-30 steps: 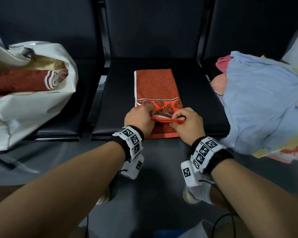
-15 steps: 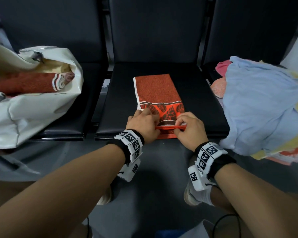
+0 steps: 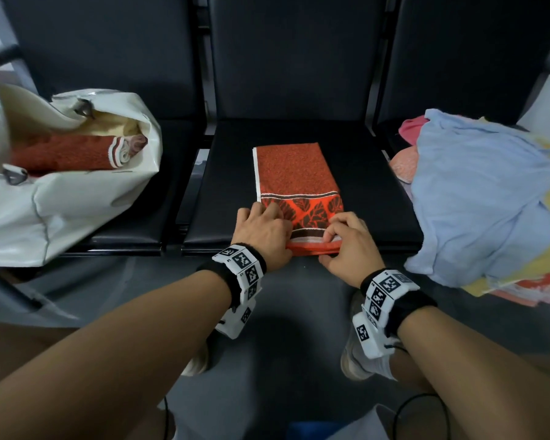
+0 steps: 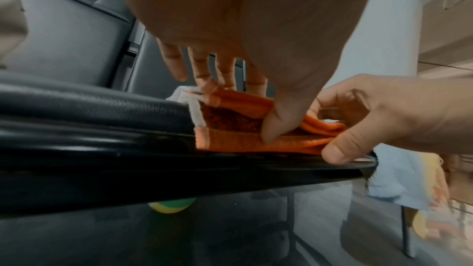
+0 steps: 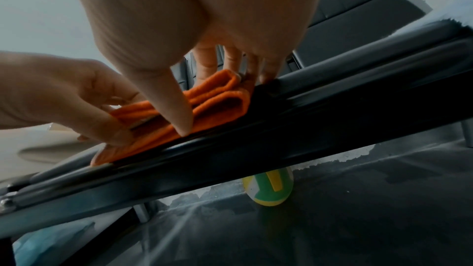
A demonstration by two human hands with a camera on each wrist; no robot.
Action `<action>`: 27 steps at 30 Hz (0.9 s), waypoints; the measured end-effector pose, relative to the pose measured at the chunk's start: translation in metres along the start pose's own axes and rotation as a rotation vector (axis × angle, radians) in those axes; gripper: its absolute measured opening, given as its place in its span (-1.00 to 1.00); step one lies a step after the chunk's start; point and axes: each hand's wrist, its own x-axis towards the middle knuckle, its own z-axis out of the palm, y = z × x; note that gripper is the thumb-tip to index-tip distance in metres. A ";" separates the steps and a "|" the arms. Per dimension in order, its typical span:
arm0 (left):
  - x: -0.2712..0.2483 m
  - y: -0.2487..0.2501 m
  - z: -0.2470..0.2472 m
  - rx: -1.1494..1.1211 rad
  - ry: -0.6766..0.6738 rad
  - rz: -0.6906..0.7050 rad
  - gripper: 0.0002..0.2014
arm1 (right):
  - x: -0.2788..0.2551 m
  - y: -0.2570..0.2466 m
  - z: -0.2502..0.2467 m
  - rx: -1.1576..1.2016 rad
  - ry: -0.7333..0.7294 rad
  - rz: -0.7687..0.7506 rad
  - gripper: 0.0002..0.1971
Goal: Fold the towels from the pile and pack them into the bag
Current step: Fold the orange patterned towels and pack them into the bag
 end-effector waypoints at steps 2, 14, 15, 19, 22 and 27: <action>0.000 -0.002 0.001 0.003 -0.044 0.015 -0.73 | -0.002 -0.002 -0.001 -0.046 -0.040 0.013 -0.65; -0.003 -0.001 0.018 0.085 0.061 0.034 -0.55 | 0.001 -0.009 0.001 -0.195 0.082 -0.068 -0.60; -0.003 -0.002 0.016 0.069 0.058 0.032 -0.55 | 0.003 -0.009 0.000 -0.194 0.101 -0.071 -0.61; -0.003 -0.005 0.001 -0.032 0.100 0.021 -0.62 | 0.010 -0.016 -0.006 -0.218 0.089 -0.033 -0.63; 0.000 -0.008 -0.013 -0.166 0.125 -0.071 -0.69 | 0.011 -0.019 -0.010 -0.260 0.006 0.001 -0.56; 0.010 -0.016 -0.029 -0.320 0.081 -0.194 -0.78 | 0.009 -0.019 -0.009 -0.375 -0.039 0.000 -0.38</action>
